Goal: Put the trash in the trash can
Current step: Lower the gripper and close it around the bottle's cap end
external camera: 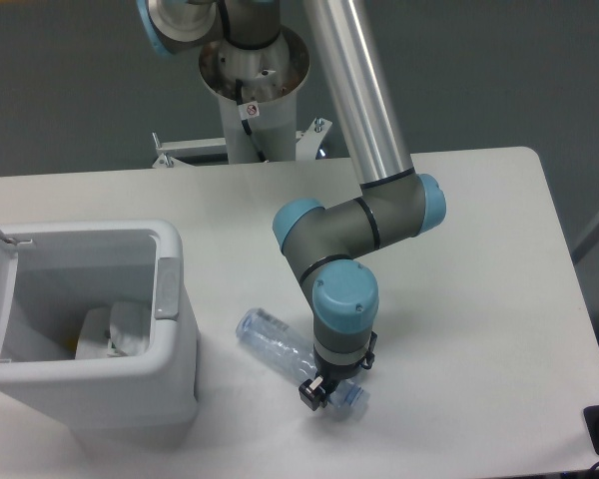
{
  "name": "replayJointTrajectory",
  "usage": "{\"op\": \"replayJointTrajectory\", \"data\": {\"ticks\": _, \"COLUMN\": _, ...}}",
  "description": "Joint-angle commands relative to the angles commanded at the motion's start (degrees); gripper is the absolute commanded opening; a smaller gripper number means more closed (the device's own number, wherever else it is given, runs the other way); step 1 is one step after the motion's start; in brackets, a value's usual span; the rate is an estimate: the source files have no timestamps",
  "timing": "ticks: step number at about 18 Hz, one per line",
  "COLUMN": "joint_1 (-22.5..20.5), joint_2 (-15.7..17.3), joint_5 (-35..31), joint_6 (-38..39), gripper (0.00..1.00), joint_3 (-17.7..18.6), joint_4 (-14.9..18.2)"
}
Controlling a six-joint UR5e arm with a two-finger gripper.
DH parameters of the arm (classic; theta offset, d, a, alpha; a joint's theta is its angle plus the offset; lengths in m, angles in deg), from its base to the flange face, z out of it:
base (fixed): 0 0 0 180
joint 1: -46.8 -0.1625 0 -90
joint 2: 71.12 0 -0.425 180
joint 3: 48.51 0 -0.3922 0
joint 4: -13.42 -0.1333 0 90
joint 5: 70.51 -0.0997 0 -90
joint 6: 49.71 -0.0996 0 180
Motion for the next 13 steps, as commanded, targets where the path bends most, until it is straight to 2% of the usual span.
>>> {"op": "replayJointTrajectory", "data": {"ticks": 10, "joint_1": 0.0, "joint_2": 0.5, "joint_5": 0.3, "joint_6": -0.7, "gripper": 0.61, "joint_3": -0.1, "joint_4": 0.3}}
{"op": "replayJointTrajectory", "data": {"ticks": 13, "joint_1": 0.0, "joint_2": 2.4, "joint_5": 0.2, "joint_6": -1.0, "gripper": 0.61, "joint_3": -1.6, "joint_4": -0.2}}
